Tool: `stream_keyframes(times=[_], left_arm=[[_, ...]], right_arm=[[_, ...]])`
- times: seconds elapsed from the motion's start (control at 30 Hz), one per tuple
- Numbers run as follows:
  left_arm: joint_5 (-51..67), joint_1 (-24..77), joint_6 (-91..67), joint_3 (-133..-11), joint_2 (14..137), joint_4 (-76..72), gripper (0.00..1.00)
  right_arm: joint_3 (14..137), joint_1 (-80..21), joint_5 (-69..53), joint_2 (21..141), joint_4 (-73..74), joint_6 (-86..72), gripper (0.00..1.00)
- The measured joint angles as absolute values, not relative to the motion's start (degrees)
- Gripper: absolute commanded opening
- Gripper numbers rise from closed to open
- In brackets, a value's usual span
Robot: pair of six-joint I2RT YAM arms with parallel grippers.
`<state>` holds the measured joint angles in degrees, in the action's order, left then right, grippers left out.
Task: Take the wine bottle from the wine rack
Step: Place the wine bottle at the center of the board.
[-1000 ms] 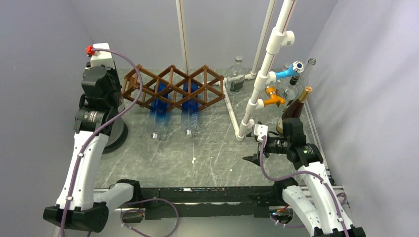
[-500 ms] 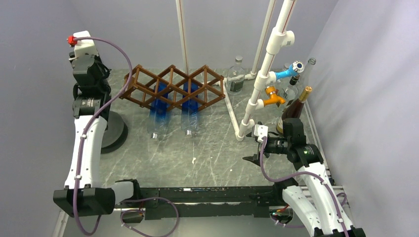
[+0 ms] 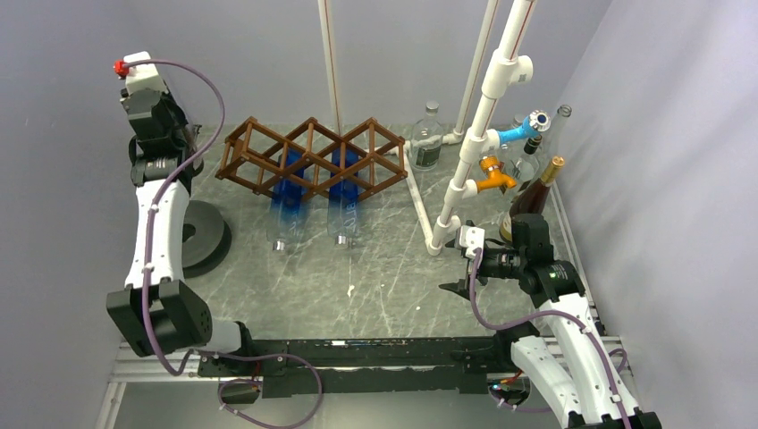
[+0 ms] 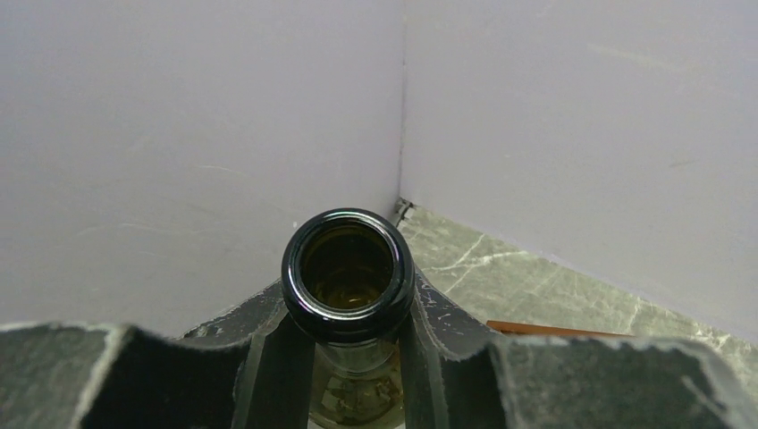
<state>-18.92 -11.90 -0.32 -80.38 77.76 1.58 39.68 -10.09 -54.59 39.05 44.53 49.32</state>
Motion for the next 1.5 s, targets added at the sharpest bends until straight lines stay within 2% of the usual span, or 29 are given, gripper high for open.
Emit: stream_keyframes(times=[0.93,1.07,1.23,1.33,1.5], left_arm=[[-1.7,-16.8,-1.7,-83.4,98.5,-1.4,0.0],[-1.4,-16.8,-1.5,-83.4,100.4,-1.3,0.13],[-1.1,-16.8,-1.5,-83.4,100.7,-1.7,0.43],[-1.0,-16.8,-1.2,-83.4,100.7,-2.0,0.56],[-0.7,-16.8,-1.3,-83.4,100.6,-3.9,0.7]], right_arm=[[39.6,-10.2,-54.5,40.0,45.8,52.3,1.0],[39.6,-10.2,-54.5,40.5,46.3,52.6,1.0],[39.6,-10.2,-54.5,40.8,46.5,52.6,1.0],[39.6,-10.3,-54.5,40.9,46.5,52.8,1.0],[39.6,-10.3,-54.5,40.9,46.5,52.8,1.0]])
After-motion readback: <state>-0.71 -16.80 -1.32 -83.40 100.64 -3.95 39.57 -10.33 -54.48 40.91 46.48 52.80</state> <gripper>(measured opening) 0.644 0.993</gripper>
